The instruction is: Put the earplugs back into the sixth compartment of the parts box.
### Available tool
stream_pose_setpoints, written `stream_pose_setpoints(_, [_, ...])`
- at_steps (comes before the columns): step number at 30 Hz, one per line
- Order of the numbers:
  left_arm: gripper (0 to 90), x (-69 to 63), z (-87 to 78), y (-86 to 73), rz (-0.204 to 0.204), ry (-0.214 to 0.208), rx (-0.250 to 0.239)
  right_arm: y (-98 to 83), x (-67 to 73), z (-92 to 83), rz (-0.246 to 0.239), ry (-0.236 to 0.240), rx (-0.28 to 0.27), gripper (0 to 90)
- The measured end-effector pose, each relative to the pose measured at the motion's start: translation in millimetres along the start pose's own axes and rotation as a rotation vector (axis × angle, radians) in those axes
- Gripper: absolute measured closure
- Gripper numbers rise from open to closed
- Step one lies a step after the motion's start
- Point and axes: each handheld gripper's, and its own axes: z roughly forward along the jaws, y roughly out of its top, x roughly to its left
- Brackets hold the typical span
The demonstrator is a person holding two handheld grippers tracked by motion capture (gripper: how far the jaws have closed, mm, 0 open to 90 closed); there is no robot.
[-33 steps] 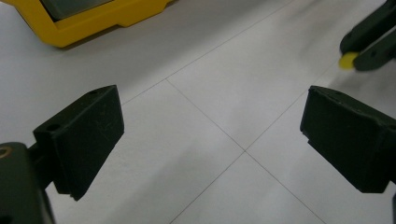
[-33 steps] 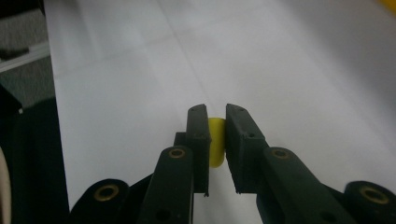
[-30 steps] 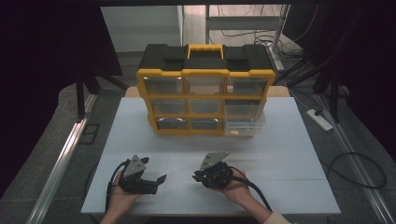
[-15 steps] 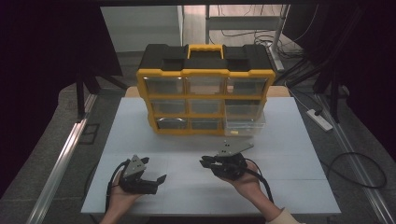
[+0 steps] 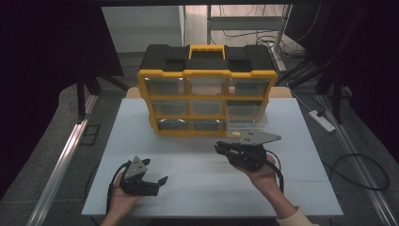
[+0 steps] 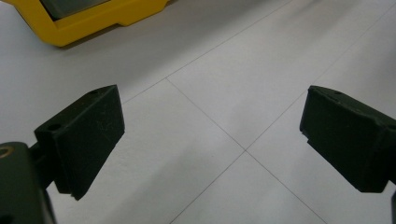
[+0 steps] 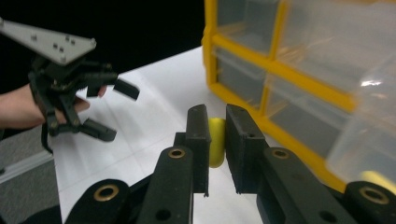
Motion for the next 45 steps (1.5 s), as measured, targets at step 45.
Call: stream_pose_setpoints(45, [5.9, 0.5, -1.4, 0.9, -0.007, -0.003, -0.009, 47.8, -84.5, -33.6, 0.080, -0.290, -0.041, 79.3])
